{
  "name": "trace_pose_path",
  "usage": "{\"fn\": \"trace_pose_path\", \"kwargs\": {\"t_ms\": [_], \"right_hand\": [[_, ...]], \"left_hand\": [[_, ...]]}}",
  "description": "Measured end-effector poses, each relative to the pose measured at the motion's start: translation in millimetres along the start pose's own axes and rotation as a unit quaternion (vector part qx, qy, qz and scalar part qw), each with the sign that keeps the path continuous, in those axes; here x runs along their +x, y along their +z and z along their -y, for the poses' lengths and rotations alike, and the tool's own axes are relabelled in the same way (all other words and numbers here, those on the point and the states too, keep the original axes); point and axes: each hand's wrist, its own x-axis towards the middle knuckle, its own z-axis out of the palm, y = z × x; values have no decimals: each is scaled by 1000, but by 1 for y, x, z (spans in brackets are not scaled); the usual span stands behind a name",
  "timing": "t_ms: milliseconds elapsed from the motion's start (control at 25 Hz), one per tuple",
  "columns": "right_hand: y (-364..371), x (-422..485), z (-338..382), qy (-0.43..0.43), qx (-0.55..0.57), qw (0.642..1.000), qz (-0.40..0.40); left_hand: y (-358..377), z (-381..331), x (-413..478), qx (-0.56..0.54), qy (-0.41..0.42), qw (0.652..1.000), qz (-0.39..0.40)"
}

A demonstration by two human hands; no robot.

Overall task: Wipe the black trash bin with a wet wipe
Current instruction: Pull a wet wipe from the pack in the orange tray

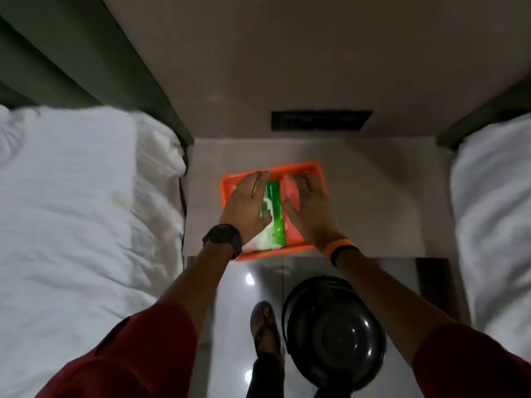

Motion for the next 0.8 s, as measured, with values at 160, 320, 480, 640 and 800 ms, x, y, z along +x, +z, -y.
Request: {"fn": "trace_pose_path", "kwargs": {"t_ms": [160,320,480,640,800], "right_hand": [[94,15,-34,99,67,993,19],[140,19,-45,105,105,989,-23],[152,19,-44,131,44,989,-44],[154,20,-37,90,-31,995,-32],[157,28,-39,119,-22,992,-29]], "left_hand": [[77,59,22,-16,-61,987,149],[110,77,36,-39,-42,982,178],[109,85,32,-116,-45,988,90],[101,83,21,-253,-110,961,16],[100,76,15,-291,-135,947,1]]}}
